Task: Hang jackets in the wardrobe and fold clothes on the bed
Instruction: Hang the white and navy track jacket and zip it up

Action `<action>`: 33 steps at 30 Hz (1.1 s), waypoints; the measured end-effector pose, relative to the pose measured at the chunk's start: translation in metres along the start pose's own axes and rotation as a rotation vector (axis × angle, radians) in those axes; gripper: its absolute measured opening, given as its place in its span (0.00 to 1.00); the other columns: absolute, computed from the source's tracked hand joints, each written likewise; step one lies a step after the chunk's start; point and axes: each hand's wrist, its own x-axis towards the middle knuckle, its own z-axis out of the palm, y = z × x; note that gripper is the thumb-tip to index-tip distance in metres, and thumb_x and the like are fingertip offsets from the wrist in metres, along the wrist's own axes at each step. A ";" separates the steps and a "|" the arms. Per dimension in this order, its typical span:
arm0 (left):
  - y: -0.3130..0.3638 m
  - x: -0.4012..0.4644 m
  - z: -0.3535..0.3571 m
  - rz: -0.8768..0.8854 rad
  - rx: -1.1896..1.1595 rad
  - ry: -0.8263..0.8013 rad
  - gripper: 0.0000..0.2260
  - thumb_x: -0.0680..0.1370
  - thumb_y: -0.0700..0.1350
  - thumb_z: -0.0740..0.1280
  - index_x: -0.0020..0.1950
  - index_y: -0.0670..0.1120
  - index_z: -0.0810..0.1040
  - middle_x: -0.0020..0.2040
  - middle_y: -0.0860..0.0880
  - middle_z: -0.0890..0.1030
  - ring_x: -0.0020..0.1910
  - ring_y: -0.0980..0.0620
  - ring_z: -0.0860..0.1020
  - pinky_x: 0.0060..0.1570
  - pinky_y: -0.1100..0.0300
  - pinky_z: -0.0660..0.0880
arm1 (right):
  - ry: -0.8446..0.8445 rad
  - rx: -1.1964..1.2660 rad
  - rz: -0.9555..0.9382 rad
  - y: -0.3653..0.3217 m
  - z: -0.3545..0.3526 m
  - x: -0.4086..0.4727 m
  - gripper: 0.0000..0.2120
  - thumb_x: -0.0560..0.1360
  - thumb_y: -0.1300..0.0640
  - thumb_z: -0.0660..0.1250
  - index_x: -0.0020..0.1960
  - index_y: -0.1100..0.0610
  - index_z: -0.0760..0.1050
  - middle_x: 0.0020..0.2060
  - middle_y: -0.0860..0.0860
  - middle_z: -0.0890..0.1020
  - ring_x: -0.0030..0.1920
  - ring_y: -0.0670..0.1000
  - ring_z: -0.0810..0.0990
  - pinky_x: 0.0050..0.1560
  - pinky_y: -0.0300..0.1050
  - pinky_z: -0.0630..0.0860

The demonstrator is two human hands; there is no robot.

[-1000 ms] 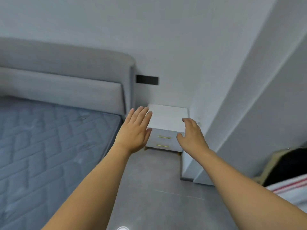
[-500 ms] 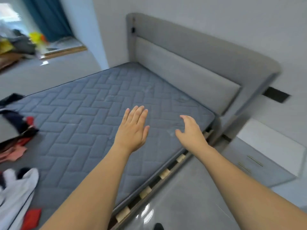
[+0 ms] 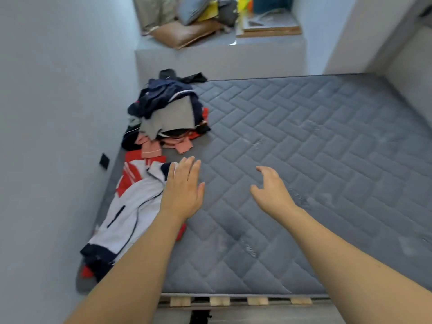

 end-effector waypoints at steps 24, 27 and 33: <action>-0.348 0.111 0.350 -0.951 -0.801 -0.254 0.13 0.73 0.58 0.66 0.40 0.48 0.74 0.37 0.50 0.76 0.42 0.44 0.73 0.45 0.54 0.72 | -0.179 0.367 0.746 0.011 0.451 0.347 0.53 0.68 0.57 0.76 0.80 0.52 0.43 0.77 0.53 0.55 0.73 0.61 0.61 0.67 0.61 0.68; -0.332 0.117 0.347 -1.033 -0.996 -0.131 0.05 0.76 0.41 0.62 0.40 0.45 0.70 0.34 0.51 0.71 0.35 0.48 0.70 0.34 0.60 0.66 | -0.215 0.410 0.850 0.014 0.452 0.348 0.47 0.68 0.59 0.76 0.78 0.58 0.52 0.72 0.57 0.65 0.68 0.61 0.68 0.60 0.56 0.72; -0.317 0.080 0.302 -0.934 -1.070 0.014 0.15 0.78 0.41 0.57 0.64 0.48 0.73 0.58 0.50 0.78 0.54 0.53 0.77 0.55 0.54 0.73 | -0.370 0.817 0.782 -0.004 0.432 0.340 0.26 0.72 0.56 0.72 0.68 0.59 0.72 0.60 0.56 0.80 0.58 0.56 0.78 0.58 0.51 0.73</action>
